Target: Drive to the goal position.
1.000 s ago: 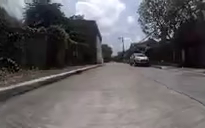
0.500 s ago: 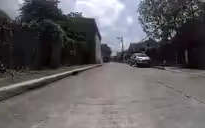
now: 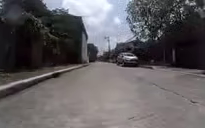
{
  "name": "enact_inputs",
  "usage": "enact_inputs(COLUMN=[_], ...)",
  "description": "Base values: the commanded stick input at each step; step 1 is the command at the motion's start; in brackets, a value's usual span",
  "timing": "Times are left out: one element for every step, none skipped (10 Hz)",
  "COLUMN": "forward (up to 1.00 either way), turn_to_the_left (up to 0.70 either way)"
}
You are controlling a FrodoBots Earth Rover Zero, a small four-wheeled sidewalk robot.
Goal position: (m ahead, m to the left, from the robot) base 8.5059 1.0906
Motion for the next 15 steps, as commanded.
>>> enact_inputs(forward=[1.0, 1.0, 1.0, 1.0, 1.0, 1.0, 1.0, 1.0, 1.0, 1.0, 1.0, 1.0, 1.0, 1.0, 1.0], turn_to_the_left=[0.0, 0.0, 0.0, 0.0, 0.0, 0.0, 0.0, 0.0, -0.07, -0.2, -0.32, -0.32, -0.22, -0.07, 0.0])
